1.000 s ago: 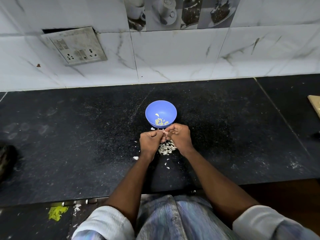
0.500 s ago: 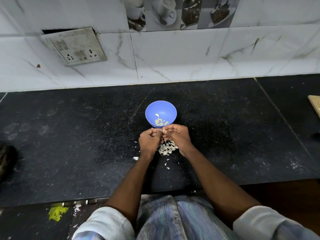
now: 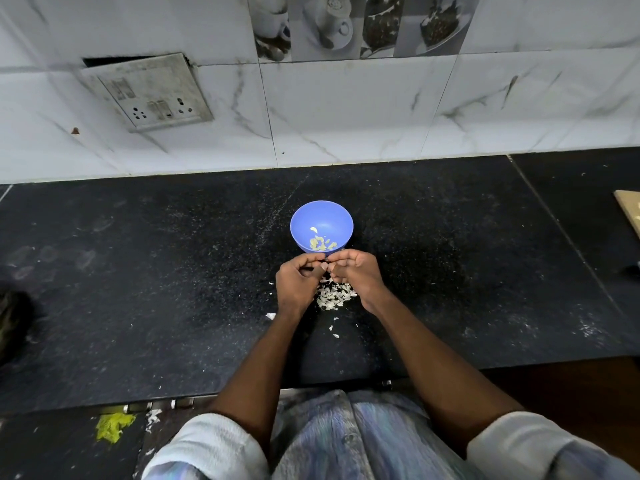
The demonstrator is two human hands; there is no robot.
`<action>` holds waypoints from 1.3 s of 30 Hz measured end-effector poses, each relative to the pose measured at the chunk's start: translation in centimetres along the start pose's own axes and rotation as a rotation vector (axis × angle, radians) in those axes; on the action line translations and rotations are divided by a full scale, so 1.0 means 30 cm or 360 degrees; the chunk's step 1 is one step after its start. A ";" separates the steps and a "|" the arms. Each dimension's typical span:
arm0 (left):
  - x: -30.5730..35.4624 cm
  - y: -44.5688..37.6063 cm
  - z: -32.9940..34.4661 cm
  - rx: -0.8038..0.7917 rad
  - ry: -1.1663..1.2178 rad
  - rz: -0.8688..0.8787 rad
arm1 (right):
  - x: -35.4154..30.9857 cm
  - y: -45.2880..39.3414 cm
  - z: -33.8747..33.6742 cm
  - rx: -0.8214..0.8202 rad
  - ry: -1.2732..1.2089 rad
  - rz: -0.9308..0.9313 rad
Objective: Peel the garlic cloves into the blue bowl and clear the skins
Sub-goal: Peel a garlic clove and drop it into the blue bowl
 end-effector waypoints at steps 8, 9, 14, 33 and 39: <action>0.000 0.011 -0.004 0.0100 -0.0078 0.0064 | 0.041 -0.018 0.009 -0.0063 0.0066 0.0124; -0.011 0.012 0.001 0.0099 -0.0088 0.0030 | 0.036 -0.018 0.008 -0.0030 0.0154 0.0060; -0.072 0.017 0.044 0.0154 0.0167 -0.0491 | -0.034 0.000 0.034 0.0238 0.0861 -0.0493; 0.007 -0.030 0.040 -0.0013 -0.0078 -0.0252 | -0.048 -0.018 0.029 0.0127 0.0444 -0.0375; -0.002 0.009 0.076 0.0014 0.0423 -0.0638 | -0.041 -0.022 0.026 0.0093 0.0505 -0.0289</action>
Point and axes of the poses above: each hand's wrist, its own y-axis away from the middle knuckle, its own z-axis out of the palm, x = y × z, the point moved 6 cm from there along -y, towards the middle knuckle, and after that the axes turned 12 degrees about z, right-handed, at the moved point
